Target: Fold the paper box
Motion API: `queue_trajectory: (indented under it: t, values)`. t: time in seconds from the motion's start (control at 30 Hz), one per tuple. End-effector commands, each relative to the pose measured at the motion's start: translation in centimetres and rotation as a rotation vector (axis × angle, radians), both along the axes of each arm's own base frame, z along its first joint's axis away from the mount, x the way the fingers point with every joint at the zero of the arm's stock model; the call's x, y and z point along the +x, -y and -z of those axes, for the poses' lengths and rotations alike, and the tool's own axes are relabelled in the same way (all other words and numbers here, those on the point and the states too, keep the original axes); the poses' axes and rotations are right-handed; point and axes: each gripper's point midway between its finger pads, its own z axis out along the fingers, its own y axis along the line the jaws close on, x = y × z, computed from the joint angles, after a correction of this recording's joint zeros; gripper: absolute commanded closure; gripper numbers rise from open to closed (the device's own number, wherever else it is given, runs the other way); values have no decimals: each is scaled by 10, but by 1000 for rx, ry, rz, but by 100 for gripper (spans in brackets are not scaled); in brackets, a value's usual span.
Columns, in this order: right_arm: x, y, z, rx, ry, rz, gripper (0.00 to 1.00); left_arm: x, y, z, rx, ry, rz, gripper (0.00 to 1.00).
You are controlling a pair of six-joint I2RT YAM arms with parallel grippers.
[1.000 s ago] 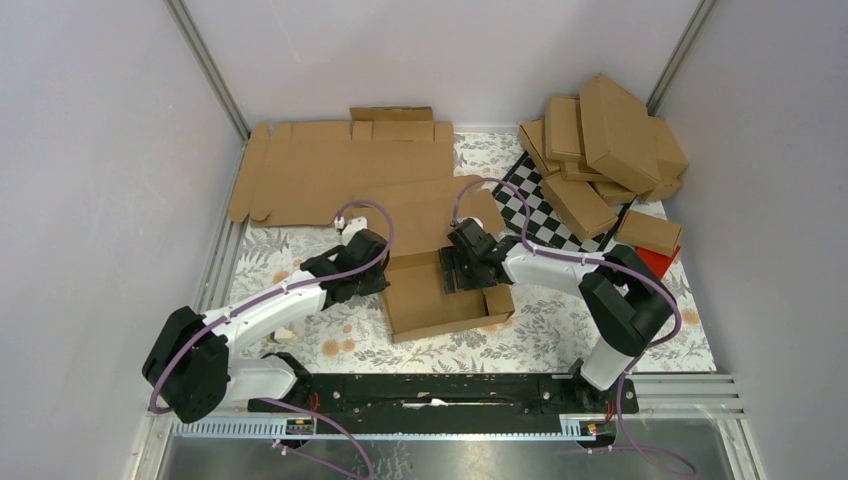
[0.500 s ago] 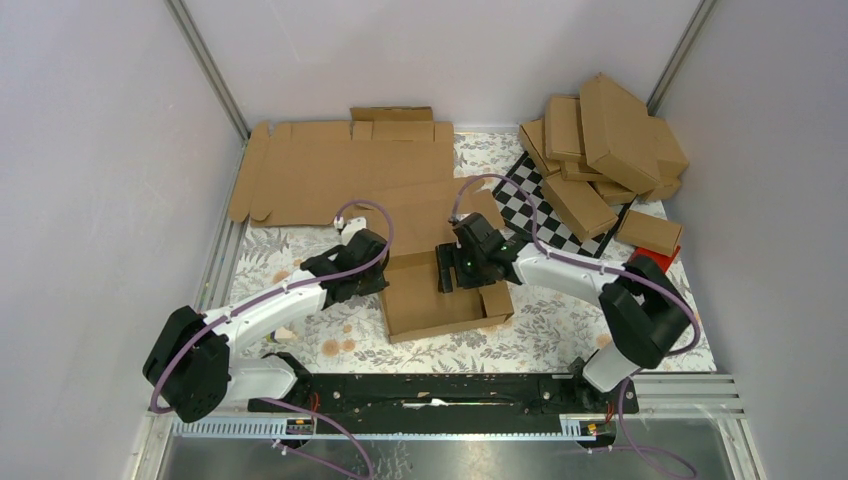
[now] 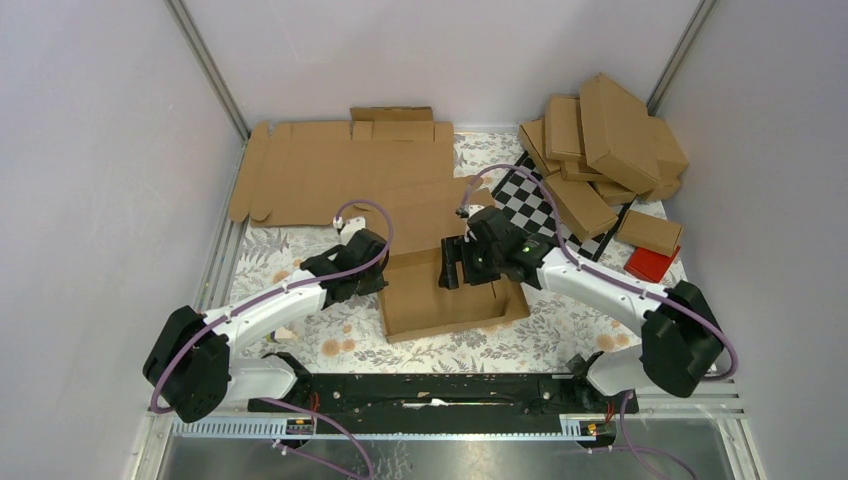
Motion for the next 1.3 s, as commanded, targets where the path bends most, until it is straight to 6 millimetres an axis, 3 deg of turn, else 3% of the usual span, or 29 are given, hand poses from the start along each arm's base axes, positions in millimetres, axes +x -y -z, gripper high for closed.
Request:
queue_trajectory:
  t: [0.0,0.13,0.27,0.43,0.5,0.57,0.67,0.77,1.07,1.27]
  values:
    - [-5,1,-30,71,37,-32,20,12,3,-12,-20,53,-21,100]
    - [10,28,-53,78,94,57,21,13,0,-13,-8,55,-28,100]
    - [33,92,-61,50,125,248,27,14,-3,-15,8,60,-32,100]
    - [55,190,-33,-84,129,598,37,13,-1,-17,-11,65,-32,100]
    - [57,213,-16,-143,126,699,37,11,1,-18,-29,65,-25,100]
    - [55,217,4,-158,98,736,35,10,2,-19,-49,61,-20,100]
    - [52,207,27,-117,35,740,33,9,2,-19,-79,52,-19,100]
    - [50,196,39,-17,-27,725,31,8,-1,-19,-139,39,-20,100]
    - [57,170,8,367,41,666,15,5,-6,-16,-252,32,-21,100]
    - [51,127,-20,667,-73,530,16,5,0,-23,-304,49,-1,100]
